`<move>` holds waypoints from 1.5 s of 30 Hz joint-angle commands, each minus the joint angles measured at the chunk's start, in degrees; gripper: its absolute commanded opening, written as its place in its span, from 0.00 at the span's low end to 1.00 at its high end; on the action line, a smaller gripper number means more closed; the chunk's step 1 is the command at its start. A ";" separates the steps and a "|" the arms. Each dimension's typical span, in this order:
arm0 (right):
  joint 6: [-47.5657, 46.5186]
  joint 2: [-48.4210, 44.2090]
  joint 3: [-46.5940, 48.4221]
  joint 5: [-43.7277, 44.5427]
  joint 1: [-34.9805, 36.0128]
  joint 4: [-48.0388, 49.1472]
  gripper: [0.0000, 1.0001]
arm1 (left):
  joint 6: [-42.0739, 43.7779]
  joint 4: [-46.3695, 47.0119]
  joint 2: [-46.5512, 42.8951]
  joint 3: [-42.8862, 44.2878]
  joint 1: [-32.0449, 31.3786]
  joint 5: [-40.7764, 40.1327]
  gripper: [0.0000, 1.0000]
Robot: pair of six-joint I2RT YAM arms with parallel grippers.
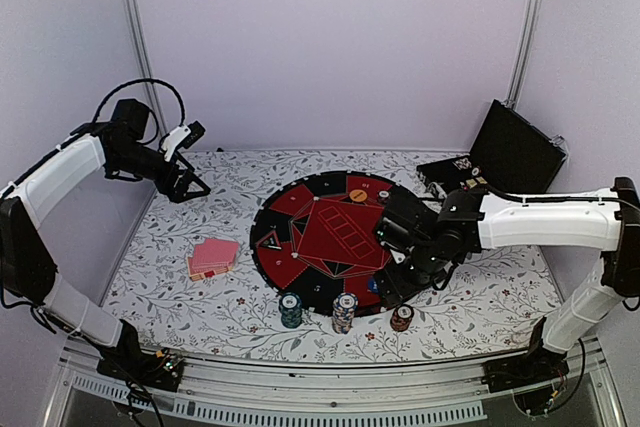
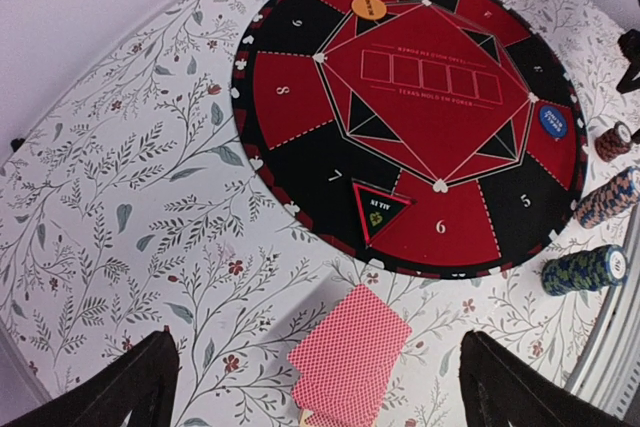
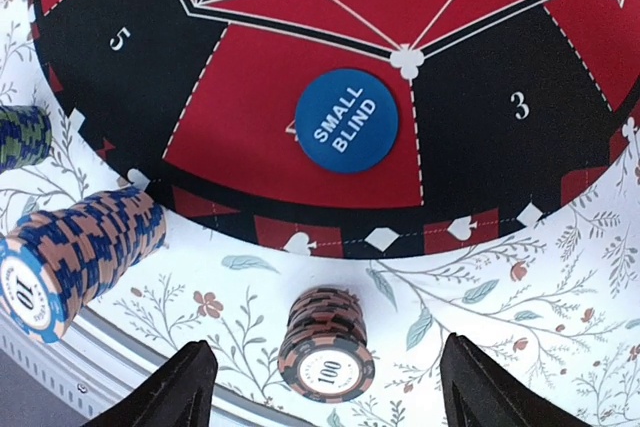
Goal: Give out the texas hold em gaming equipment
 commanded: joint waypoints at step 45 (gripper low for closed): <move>3.53 2.18 -6.43 -3.03 2.75 2.10 0.39 | -0.80 -1.19 -0.59 2.57 -0.49 -0.32 1.00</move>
